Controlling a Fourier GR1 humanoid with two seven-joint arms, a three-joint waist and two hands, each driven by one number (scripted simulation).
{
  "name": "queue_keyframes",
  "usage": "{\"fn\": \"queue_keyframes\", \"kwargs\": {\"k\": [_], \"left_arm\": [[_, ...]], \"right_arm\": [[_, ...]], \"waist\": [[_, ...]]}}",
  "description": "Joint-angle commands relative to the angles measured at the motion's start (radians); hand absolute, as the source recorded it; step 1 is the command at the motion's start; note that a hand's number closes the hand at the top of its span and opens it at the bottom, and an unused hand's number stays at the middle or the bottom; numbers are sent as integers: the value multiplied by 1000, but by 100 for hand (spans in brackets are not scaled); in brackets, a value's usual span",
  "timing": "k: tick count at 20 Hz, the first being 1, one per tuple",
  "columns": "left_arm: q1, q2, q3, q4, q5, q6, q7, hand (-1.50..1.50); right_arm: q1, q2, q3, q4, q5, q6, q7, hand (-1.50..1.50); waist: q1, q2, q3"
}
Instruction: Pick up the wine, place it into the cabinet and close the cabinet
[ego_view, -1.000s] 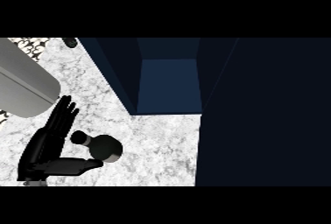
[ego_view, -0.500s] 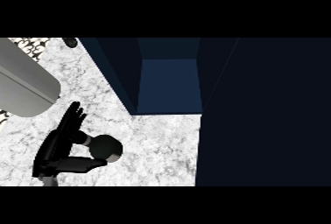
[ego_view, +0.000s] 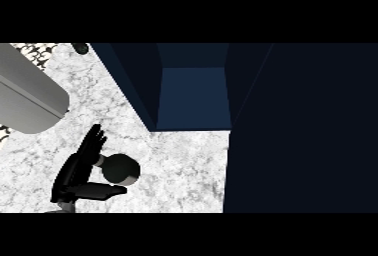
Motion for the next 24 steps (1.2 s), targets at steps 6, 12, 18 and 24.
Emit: {"fn": "queue_keyframes", "kwargs": {"k": [6,12,18,24], "left_arm": [[-66,-37,7,183,-23,4,-104,-150],[-63,-89,22,247,15,-6,-162,-150],[-43,-83,87,279,109,-69,-182,-150],[-186,-108,117,419,141,-80,-214,-150]], "right_arm": [[59,0,57,-249,-17,-24,91,-150],[94,-24,-8,-221,-85,3,58,-150],[92,-22,14,-263,-45,-8,70,-150],[21,-18,-40,-213,-96,-13,111,-150]], "waist": [[-3,-1,0],[0,-1,1],[0,-3,0],[4,2,0]]}}
